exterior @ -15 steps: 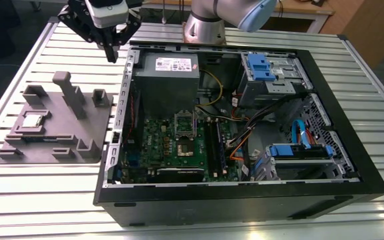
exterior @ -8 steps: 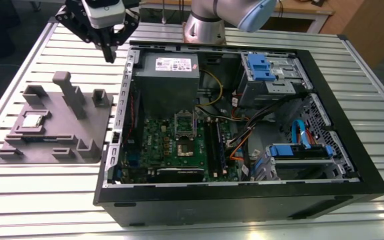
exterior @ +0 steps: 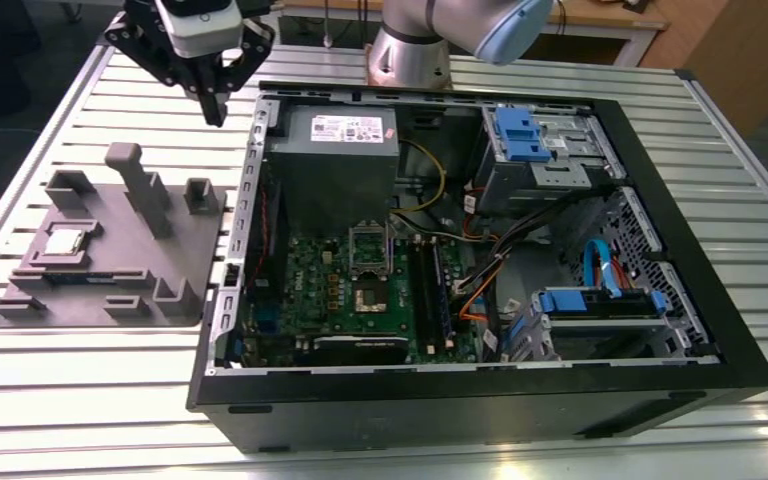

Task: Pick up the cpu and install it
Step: 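Reach for the cpu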

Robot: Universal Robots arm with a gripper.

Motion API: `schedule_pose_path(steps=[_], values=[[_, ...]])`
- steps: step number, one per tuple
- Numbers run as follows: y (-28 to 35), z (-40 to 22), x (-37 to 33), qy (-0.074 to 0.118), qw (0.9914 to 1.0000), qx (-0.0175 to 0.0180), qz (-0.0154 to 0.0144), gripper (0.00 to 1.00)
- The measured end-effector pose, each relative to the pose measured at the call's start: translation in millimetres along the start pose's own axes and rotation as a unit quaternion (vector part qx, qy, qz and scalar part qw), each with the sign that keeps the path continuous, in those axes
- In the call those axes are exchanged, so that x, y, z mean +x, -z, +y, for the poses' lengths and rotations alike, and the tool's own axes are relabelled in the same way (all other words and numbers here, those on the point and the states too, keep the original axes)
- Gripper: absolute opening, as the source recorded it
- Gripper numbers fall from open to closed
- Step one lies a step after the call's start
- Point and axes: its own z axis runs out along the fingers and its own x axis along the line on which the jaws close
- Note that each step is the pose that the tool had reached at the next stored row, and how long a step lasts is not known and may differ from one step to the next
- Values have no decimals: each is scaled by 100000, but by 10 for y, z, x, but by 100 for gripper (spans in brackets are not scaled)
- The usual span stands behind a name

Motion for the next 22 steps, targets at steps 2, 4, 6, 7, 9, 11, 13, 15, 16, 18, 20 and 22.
schedule_pose_path(steps=[2, 4, 6, 7, 9, 11, 13, 15, 16, 18, 20, 22], values=[[-1, -1, 13, -3, 100000, 5, 9, 10], [-4, -2, 26, -5, 100000, -1, 6, 10], [-5, -3, 37, -4, 100000, 2, 12, 10], [-6, -4, 43, -4, 100000, 0, 13, 10], [-8, -4, 54, -4, 100000, 1, 20, 10], [-9, -5, 65, -4, 100000, 4, 27, 10], [-11, -6, 76, -4, 100000, 3, 34, 10], [-13, -7, 88, -5, 100000, 4, 39, 10], [-14, -8, 94, -4, 100000, 6, 43, 10], [-17, -9, 110, -4, 100000, 0, 49, 10], [-18, -10, 121, -4, 100000, 5, 59, 10], [-20, -11, 133, -4, 100000, 3, 63, 10]])
